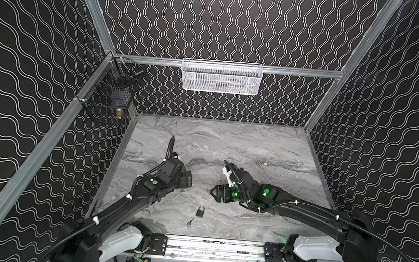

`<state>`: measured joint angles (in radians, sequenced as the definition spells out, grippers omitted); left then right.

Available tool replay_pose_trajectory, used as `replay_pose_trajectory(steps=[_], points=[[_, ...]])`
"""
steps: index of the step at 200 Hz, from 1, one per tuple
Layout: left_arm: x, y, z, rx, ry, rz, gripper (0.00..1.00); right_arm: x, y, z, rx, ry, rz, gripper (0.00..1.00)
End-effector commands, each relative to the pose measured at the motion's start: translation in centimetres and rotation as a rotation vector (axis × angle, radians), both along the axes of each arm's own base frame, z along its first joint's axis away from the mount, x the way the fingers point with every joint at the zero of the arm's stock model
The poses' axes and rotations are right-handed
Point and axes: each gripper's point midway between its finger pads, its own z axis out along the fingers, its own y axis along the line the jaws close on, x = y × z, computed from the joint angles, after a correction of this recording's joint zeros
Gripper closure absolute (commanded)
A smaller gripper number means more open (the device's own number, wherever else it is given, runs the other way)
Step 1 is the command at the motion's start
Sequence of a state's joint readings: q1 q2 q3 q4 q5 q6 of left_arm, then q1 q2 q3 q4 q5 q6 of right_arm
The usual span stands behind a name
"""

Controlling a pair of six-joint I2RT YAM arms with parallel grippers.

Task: Unlock with the key

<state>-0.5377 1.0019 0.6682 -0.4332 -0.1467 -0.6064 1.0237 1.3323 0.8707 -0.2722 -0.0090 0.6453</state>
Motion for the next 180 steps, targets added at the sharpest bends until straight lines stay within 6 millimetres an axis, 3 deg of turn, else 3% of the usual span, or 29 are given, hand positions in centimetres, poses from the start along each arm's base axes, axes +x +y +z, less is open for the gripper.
replay_pose_trajectory(steps=[1,78,180], points=[[-1.1,1.2,0.7,0.007,0.009,0.036,0.02,-1.1,0.6,-0.7,-0.045,0.008,-0.017,0.15],[-3.5,2.6,3.7,-0.062,-0.017,0.085,0.01,-6.4,4.9,-3.8,-0.158,0.012,0.053,0.18],[-6.1,6.0,5.6,-0.058,-0.052,0.2,0.01,-9.8,9.3,-6.8,-0.254,-0.013,0.186,0.27]])
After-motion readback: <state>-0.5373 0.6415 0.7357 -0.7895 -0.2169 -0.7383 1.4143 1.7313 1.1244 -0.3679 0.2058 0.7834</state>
